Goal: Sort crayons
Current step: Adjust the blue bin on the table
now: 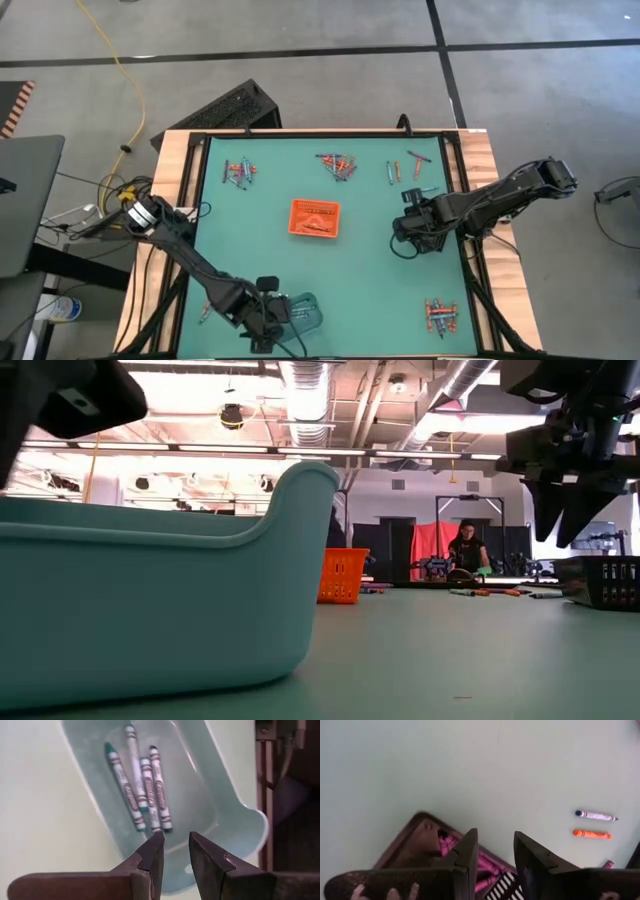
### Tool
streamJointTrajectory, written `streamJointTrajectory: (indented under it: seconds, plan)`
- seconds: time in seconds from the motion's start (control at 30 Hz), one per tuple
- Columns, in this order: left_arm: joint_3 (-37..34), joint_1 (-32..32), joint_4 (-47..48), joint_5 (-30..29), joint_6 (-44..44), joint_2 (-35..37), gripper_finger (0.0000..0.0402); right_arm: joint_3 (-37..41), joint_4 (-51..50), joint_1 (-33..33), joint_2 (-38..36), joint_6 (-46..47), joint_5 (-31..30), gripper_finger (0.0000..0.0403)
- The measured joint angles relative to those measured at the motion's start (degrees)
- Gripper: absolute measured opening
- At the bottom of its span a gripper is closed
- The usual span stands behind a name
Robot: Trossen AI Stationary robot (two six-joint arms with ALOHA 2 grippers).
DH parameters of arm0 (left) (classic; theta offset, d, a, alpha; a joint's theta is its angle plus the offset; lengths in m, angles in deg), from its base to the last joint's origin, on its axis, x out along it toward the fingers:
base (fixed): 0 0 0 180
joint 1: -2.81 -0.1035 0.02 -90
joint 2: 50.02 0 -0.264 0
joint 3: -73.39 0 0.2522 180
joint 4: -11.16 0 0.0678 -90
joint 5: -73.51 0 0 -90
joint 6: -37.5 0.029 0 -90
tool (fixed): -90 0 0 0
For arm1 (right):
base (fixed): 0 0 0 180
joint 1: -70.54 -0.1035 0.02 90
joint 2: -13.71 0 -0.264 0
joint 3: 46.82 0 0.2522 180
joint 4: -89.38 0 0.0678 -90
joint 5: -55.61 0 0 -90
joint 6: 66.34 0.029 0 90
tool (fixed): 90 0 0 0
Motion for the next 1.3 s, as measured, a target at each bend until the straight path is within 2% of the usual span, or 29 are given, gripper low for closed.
streamJointTrajectory:
  seconds: [0.27, 0.37, 0.43, 0.6, 1.1, 1.2, 1.3]
  plan:
    - [0.0, -0.7, 1.4, -8.2, 1.7, 4.2, 0.0080, 0.0, 1.0, 0.0, 0.0, -0.1, 0.1, 0.0118]
    - [0.1, -0.6, 5.6, -10.6, 0.5, 4.9, 0.0080, 0.0, 1.0, 0.0, 0.0, -0.1, 0.1, 0.0118]
    - [-0.4, -1.0, 6.7, -10.2, -0.3, 4.8, 0.0080, 0.0, 1.0, 0.0, 0.0, -0.1, 0.1, 0.0118]
    - [-4.0, -2.6, 1.3, -6.4, -0.3, 4.7, 0.0080, 0.0, 1.2, 0.0, 0.0, -0.1, 0.1, 0.0118]
    - [-5.2, -4.8, -3.0, -4.4, 2.0, 4.6, 0.0081, 0.0, 1.2, 0.0, 0.0, 0.2, 0.1, 0.0118]
    - [-5.1, -5.0, -2.7, -4.6, 1.9, 3.8, 0.0093, 0.0, 1.3, 0.0, 0.0, 0.3, 0.1, 0.0118]
    - [-5.1, -5.3, -2.6, -4.4, 1.3, 2.7, 0.0124, 0.0, 1.5, 0.0, 0.0, 0.3, 0.1, 0.0118]
